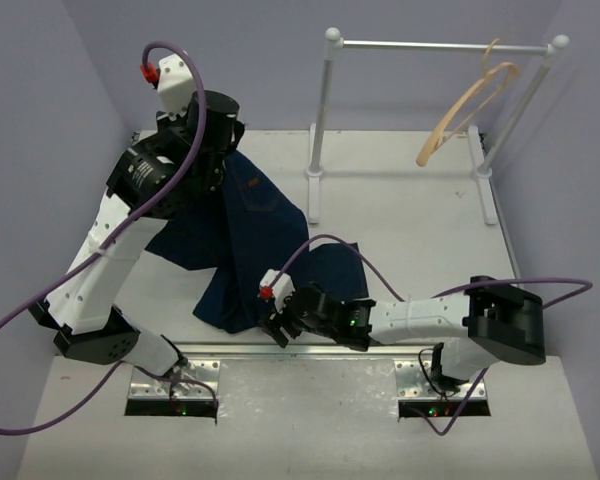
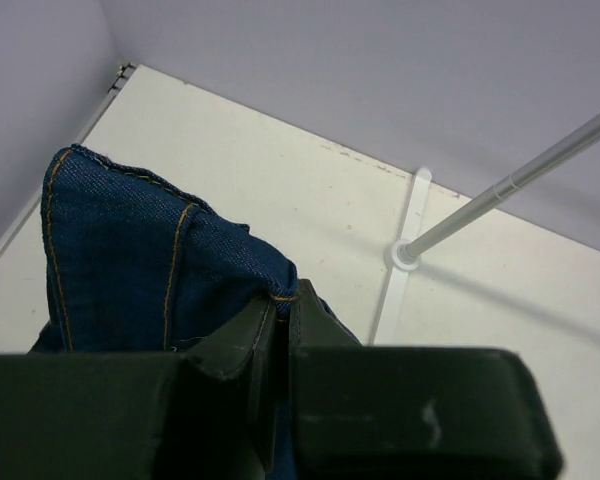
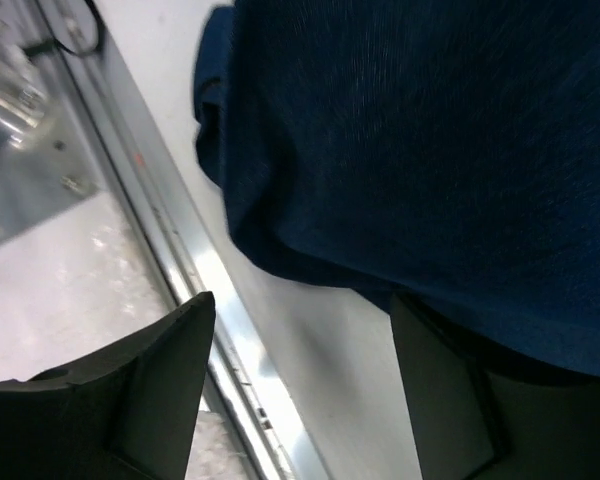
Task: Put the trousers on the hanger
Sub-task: Flatten out the trousers at the center of the board.
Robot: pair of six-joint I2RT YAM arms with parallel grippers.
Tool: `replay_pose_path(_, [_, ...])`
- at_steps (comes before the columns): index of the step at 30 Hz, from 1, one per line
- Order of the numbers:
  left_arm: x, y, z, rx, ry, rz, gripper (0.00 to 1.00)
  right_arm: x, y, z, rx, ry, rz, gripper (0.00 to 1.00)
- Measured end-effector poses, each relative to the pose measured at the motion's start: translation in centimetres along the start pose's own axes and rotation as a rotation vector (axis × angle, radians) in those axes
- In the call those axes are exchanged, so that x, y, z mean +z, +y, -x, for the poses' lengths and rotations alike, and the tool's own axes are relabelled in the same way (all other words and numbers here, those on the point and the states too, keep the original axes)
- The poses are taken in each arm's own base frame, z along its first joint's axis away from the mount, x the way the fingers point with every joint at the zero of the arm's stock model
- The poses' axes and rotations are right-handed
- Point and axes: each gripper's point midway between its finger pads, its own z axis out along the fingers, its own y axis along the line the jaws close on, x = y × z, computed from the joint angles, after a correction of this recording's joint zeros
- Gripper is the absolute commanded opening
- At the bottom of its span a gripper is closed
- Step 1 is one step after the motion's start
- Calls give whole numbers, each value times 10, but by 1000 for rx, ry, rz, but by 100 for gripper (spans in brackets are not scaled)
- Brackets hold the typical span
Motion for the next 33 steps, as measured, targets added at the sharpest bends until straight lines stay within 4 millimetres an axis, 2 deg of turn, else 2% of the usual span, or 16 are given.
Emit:
replay_pose_path(5, [-4, 10, 10, -3, -30, 22, 0, 11, -2, -26, -41, 68, -1, 66])
replay_pose_path(10, [-4, 22, 14, 15, -59, 79, 0, 14, 6, -40, -30, 81, 49, 68])
replay_pose_path(15, [-5, 30, 15, 29, -69, 113, 0, 38, 13, -46, -86, 130, 75, 66])
replay_pose_path(17, [-5, 30, 15, 29, -73, 118, 0, 51, 17, -39, -108, 131, 85, 57])
replay_pose_path(21, [-5, 31, 16, 28, -77, 123, 0, 69, 21, -23, -139, 110, 84, 51])
replay_pose_path(22, [-5, 31, 16, 28, -78, 125, 0, 72, 21, -19, -142, 102, 76, 46])
replay_pose_path(26, [-5, 33, 17, 29, -83, 133, 0, 76, 10, -17, -155, 93, 19, 4])
replay_pose_path(27, [-4, 33, 17, 30, -85, 136, 0, 76, 8, -17, -159, 91, 7, 0])
replay_pose_path(30, [-3, 35, 18, 36, -93, 148, 0, 74, -3, -18, -165, 90, -42, 0])
replay_pose_path(33, [1, 40, 20, 37, -100, 168, 0, 53, -24, -26, -168, 105, -133, 0])
